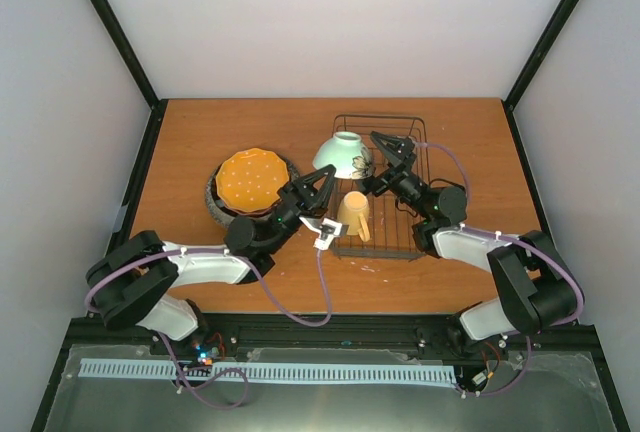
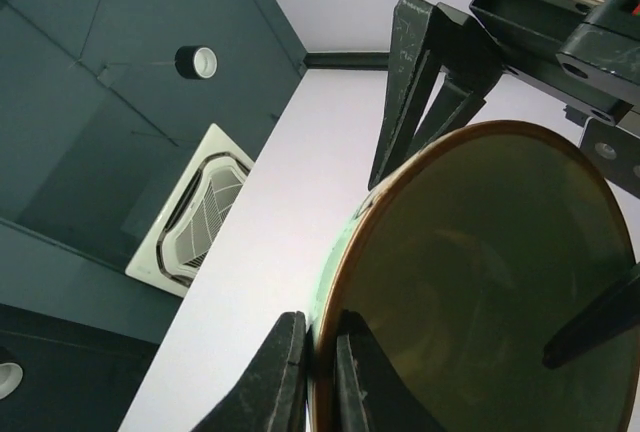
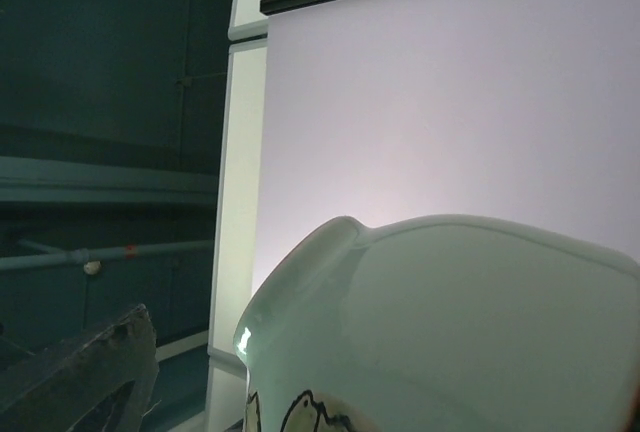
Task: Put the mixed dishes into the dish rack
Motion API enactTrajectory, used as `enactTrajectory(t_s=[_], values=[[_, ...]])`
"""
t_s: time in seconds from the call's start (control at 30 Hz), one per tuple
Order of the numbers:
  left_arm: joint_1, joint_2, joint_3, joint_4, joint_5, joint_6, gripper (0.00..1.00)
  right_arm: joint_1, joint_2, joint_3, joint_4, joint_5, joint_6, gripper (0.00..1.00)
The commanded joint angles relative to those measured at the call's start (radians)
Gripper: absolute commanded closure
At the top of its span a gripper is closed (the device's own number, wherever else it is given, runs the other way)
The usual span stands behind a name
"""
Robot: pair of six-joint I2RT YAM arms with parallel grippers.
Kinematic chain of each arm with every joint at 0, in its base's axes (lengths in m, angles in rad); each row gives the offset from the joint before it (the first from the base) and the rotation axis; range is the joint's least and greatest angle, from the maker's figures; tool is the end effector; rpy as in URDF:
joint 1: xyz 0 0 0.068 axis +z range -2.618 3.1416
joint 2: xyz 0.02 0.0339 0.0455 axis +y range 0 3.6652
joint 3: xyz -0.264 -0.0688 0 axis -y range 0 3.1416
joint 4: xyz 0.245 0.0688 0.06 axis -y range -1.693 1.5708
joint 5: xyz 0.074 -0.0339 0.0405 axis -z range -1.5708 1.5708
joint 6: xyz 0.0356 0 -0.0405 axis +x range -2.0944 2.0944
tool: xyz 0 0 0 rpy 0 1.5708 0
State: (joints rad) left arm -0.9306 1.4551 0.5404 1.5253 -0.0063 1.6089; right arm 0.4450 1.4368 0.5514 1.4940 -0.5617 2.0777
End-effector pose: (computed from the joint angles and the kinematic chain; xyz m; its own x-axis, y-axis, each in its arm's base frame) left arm 0.1652 -0.2215 0.2810 0.7853 0.6186 0.0276 -0.3727 0.4366 0.8188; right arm 0.2371 0.1341 0.2830 -0.9139 0.3839 0.1321 -0.0828 -0.4947 0.8651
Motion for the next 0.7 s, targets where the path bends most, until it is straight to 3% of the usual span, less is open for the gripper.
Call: enactTrajectory(t_s=[0.0, 0.47, 0.67], values=[[-0.019, -0.015, -0.022, 0.016, -0.001, 0.069, 0.99, 0.004, -0.022, 0.042, 0.184, 0.096, 0.221, 0.11], [-0.019, 0.092, -0.093, -0.037, -0.077, 0.082, 0.99, 0.032, -0.055, 0.036, 0.184, 0.135, 0.231, 0.17], [-0.022, 0.062, -0.142, -0.110, -0.092, 0.101, 0.99, 0.033, -0.043, 0.038, 0.184, 0.131, 0.236, 0.37]])
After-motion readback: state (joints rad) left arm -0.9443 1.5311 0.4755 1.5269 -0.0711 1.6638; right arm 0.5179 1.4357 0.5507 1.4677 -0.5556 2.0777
